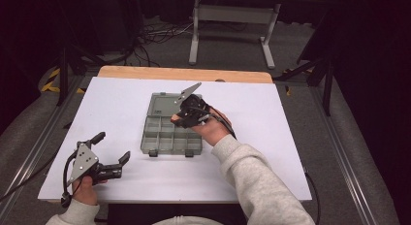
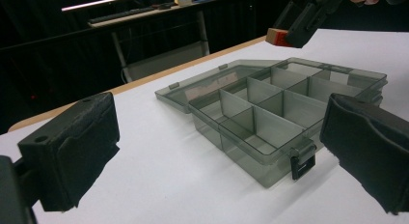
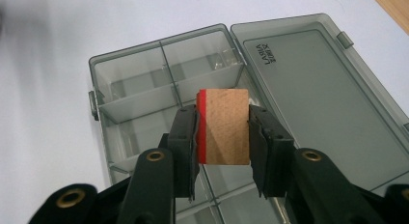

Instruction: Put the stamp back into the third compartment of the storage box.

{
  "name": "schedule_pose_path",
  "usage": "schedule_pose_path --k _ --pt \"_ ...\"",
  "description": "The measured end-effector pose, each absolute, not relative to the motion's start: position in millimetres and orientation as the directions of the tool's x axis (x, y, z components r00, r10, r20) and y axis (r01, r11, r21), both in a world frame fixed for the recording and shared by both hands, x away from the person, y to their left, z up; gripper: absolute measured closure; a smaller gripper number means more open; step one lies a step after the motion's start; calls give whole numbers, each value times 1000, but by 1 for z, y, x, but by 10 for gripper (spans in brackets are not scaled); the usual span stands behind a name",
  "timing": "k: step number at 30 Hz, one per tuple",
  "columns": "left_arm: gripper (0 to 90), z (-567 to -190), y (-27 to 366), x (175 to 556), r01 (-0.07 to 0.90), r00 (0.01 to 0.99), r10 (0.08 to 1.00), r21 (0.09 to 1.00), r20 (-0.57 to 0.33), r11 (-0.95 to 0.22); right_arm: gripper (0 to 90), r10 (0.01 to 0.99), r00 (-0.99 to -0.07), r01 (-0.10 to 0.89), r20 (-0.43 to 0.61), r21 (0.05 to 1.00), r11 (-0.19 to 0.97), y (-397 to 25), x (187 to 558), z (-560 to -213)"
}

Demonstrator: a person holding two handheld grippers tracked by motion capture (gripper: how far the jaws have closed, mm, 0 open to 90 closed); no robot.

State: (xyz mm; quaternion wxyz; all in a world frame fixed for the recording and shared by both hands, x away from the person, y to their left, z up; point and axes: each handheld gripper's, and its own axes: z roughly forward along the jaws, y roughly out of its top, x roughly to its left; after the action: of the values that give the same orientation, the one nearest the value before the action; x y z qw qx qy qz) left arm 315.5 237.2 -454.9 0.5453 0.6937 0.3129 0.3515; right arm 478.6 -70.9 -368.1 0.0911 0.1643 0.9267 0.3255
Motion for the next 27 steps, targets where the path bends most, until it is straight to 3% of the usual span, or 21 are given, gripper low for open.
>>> schedule_pose_path --k 13,27 --pt "12 -455 237 316 52 558 816 976 148 -213 659 371 -925 252 -80 601 758 -68 491 -377" --pt "12 -455 237 316 52 559 815 975 149 -214 658 376 -926 301 -25 550 779 -71 500 -390"
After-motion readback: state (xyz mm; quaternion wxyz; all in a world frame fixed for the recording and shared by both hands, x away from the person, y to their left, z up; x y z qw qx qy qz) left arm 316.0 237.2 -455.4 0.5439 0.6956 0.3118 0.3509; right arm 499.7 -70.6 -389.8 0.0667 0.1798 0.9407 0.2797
